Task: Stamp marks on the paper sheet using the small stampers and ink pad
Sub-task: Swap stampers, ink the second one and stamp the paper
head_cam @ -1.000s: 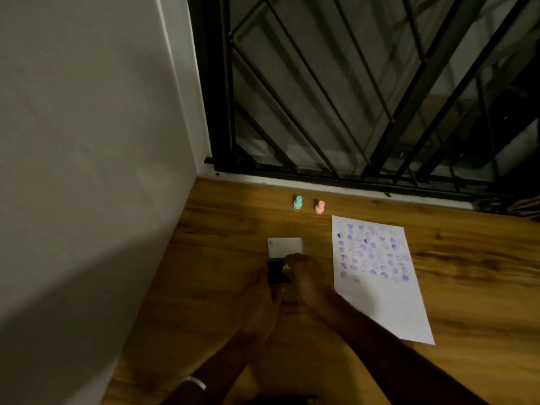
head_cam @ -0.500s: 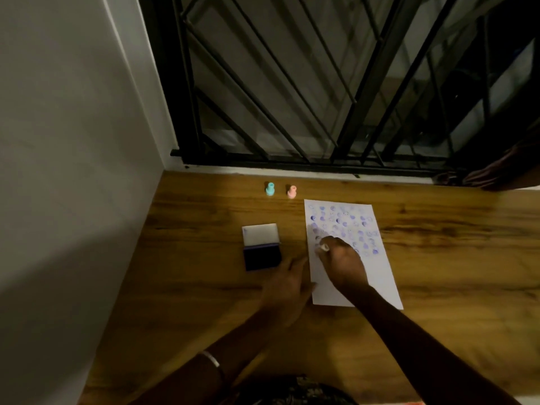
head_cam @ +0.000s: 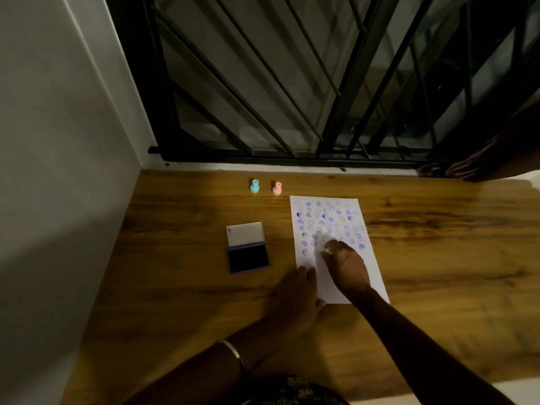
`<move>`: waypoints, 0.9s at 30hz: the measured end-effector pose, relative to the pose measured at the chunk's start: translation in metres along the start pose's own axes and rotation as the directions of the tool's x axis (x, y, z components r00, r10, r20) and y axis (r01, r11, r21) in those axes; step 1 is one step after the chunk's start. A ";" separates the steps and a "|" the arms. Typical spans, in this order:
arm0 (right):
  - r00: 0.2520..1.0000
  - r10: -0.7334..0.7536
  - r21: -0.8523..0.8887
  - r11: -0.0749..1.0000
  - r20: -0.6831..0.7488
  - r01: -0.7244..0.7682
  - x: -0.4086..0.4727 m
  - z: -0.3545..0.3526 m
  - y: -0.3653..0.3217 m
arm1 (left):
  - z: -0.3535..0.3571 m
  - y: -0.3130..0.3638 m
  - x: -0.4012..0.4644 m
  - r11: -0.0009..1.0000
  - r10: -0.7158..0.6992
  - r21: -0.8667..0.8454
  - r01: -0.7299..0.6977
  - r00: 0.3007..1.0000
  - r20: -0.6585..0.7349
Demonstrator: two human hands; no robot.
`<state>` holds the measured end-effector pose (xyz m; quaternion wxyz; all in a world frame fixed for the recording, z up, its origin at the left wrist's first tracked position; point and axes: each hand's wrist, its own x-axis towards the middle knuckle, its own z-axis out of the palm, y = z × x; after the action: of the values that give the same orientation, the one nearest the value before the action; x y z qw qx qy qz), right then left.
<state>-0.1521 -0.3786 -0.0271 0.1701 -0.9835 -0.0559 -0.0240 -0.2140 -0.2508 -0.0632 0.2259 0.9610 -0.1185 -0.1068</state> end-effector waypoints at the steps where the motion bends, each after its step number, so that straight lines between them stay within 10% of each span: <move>1: 1.000 0.005 -0.021 1.000 0.014 -0.005 0.001 0.001 0.000 | 0.000 0.000 0.000 1.000 0.005 0.003 -0.005 1.000 -0.005; 27: 0.991 -0.054 -0.215 0.973 0.121 0.080 0.011 -0.004 0.005 | -0.009 0.005 -0.001 1.000 -0.022 0.009 0.022 0.999 0.037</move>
<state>-0.1406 -0.3836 -0.0244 0.0563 -0.9936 -0.0957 0.0207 -0.2134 -0.2511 -0.0532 0.2183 0.9611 -0.1126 -0.1264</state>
